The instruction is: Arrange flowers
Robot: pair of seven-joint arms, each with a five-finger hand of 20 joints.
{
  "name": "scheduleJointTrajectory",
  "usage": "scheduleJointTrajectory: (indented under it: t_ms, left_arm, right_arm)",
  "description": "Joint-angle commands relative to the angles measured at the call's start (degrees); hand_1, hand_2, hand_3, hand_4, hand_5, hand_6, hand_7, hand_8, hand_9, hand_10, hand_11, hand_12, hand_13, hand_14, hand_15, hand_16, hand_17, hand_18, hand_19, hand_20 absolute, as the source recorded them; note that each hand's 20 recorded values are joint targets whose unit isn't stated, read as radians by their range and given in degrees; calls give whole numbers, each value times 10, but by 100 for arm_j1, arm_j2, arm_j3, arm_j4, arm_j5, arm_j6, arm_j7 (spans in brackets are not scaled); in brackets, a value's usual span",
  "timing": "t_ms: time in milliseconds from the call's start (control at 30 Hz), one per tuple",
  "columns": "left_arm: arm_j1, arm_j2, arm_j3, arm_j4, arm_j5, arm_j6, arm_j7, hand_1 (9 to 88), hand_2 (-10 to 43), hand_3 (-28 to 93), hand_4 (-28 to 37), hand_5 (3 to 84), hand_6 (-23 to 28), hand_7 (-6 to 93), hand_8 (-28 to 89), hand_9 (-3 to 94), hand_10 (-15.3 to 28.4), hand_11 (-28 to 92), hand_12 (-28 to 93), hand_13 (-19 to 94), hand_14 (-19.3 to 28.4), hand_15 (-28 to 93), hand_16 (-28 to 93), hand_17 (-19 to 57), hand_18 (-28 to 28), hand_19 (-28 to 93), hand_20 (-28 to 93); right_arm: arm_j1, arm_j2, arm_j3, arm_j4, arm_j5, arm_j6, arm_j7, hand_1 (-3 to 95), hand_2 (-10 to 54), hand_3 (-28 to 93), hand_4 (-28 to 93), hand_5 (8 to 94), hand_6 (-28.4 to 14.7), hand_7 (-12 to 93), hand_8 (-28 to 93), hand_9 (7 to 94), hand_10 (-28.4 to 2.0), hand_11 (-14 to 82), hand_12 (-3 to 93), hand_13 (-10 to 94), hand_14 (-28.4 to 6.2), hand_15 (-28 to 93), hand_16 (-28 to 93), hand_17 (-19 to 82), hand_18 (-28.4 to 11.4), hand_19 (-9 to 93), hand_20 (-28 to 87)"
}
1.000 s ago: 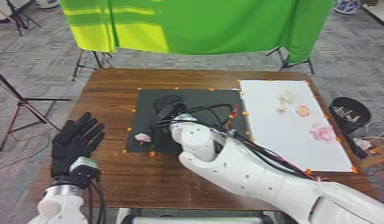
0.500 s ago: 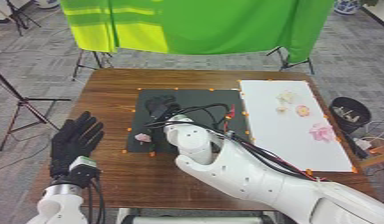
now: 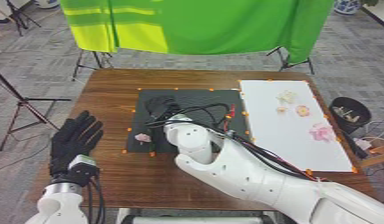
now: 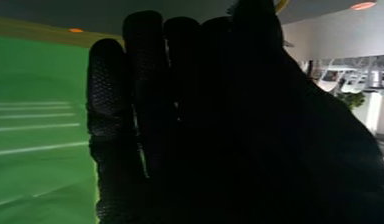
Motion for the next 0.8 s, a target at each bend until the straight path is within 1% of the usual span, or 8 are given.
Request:
scheduleJointTrajectory:
  t_ms: [33, 100, 400, 467, 533, 600, 700, 800]
  left_arm:
    - [24, -26, -27, -7, -59, -13, 68, 328, 130, 705, -279, 435, 102, 167, -92, 348, 158, 318, 106, 261, 169, 465, -95, -64, 158, 397, 92]
    - [34, -24, -32, -13, -74, -3, 80, 327, 129, 707, -278, 434, 102, 168, -92, 348, 158, 318, 106, 259, 168, 462, -95, -63, 158, 396, 91]
    - [42, -45, -29, -9, -65, 11, 80, 326, 124, 710, -279, 432, 102, 169, -93, 348, 157, 319, 105, 257, 168, 462, -93, -63, 157, 395, 92]
    - [20, -39, -3, -6, -165, 26, 135, 324, 125, 707, -280, 431, 102, 169, -93, 348, 158, 319, 105, 257, 169, 461, -93, -63, 157, 394, 92]
    - [34, -43, -9, -14, -111, 61, 128, 316, 129, 699, -281, 430, 103, 168, -93, 348, 157, 319, 105, 257, 169, 461, -93, -62, 157, 393, 92]
    - [36, -41, -9, -9, -148, 38, 146, 313, 130, 699, -282, 429, 103, 167, -93, 348, 158, 318, 105, 257, 169, 462, -92, -62, 156, 393, 92]
    - [69, -34, -16, -28, -170, 68, 175, 311, 128, 698, -282, 428, 103, 167, -92, 348, 159, 317, 104, 257, 169, 462, -92, -62, 156, 393, 92]
    - [84, -39, -22, -27, -153, 69, 169, 308, 127, 698, -282, 428, 103, 168, -92, 348, 160, 317, 104, 257, 170, 462, -92, -63, 156, 392, 92]
  right_arm:
    - [-105, -19, 152, -39, -44, -309, 8, 519, -95, 795, -283, 683, -5, 182, -88, 722, -124, 145, 159, 638, -106, 299, 265, 255, -204, 683, 232]
    - [-109, -11, 151, -55, -44, -341, 17, 513, -95, 802, -283, 672, -5, 183, -129, 713, -124, 147, 156, 636, -107, 303, 251, 253, -203, 681, 230]
    - [-121, 2, 212, -156, 42, -295, 39, 468, -95, 826, -283, 614, -19, 170, -131, 675, -137, 140, 152, 615, -112, 317, 195, 244, -203, 671, 223]
    - [-98, 15, 202, -151, -61, -293, 9, 458, -95, 815, -283, 610, -20, 169, -130, 670, -140, 139, 151, 611, -114, 320, 192, 242, -203, 669, 222]
    - [-72, 35, 175, -137, -152, -245, -39, 454, -95, 809, -283, 610, -20, 168, -130, 669, -139, 138, 150, 611, -115, 321, 190, 242, -204, 668, 221]
    - [-46, 52, 180, -169, -53, -263, 26, 452, -95, 807, -283, 608, -21, 168, -130, 664, -141, 138, 149, 608, -116, 322, 188, 239, -205, 666, 220]
    - [-20, 81, 173, -190, -88, -245, 9, 451, -95, 786, -283, 605, -22, 168, -130, 659, -143, 136, 148, 604, -118, 323, 184, 238, -205, 665, 219]
    - [-6, 97, 170, -210, -53, -197, 56, 459, -95, 747, -283, 604, -23, 169, -130, 655, -142, 136, 148, 602, -118, 324, 182, 236, -206, 664, 219]
